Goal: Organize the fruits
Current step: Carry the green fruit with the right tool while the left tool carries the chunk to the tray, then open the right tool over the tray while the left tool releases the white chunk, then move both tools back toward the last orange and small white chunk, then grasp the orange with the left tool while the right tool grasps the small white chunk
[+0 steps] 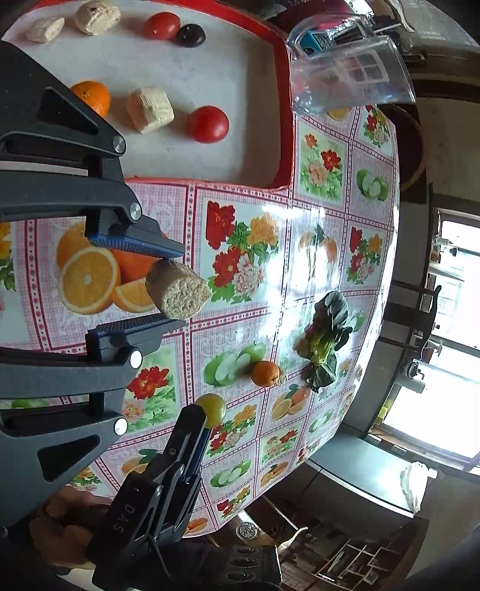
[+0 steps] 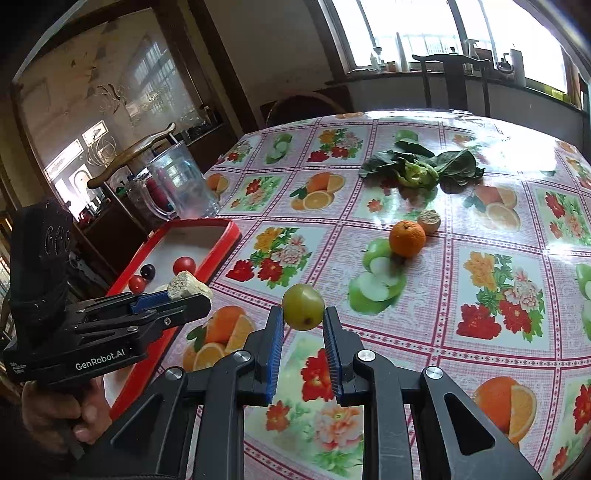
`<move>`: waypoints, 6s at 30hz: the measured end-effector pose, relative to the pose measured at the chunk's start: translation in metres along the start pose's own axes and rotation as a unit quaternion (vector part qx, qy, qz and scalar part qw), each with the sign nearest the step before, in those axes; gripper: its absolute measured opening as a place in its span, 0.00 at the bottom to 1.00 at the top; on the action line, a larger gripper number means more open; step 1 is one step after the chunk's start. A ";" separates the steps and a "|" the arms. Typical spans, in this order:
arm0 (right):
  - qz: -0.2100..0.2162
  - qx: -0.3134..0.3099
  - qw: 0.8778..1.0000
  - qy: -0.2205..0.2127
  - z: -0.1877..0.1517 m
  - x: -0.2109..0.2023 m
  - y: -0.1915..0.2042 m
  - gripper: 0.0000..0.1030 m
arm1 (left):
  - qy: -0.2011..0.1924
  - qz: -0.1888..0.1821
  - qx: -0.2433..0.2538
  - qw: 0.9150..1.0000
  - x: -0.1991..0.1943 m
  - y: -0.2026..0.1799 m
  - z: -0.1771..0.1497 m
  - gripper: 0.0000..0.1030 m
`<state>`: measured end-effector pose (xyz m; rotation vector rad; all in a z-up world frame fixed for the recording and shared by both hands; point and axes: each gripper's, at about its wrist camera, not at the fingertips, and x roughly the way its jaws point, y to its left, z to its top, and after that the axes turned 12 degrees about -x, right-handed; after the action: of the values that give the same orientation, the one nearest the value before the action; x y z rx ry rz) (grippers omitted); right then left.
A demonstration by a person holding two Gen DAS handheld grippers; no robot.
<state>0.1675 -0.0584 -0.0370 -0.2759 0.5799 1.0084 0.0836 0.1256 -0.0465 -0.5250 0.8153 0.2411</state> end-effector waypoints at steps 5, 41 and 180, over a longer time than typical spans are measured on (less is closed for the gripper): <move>0.015 -0.011 1.000 0.002 0.000 0.002 0.026 0.21 | -0.011 0.011 -0.004 1.000 -0.016 0.012 -0.007 0.28; 0.045 -0.066 0.997 0.011 0.030 0.035 0.109 0.21 | -0.054 0.049 -0.042 0.996 -0.066 0.084 -0.005 0.28; -0.064 0.027 0.997 0.028 0.023 0.035 -0.065 0.24 | 0.019 -0.023 0.010 1.000 0.025 -0.032 0.000 0.29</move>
<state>0.2447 -0.0554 -0.0411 -0.2906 0.6319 0.8633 0.1132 0.0990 -0.0541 -0.5293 0.8420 0.1812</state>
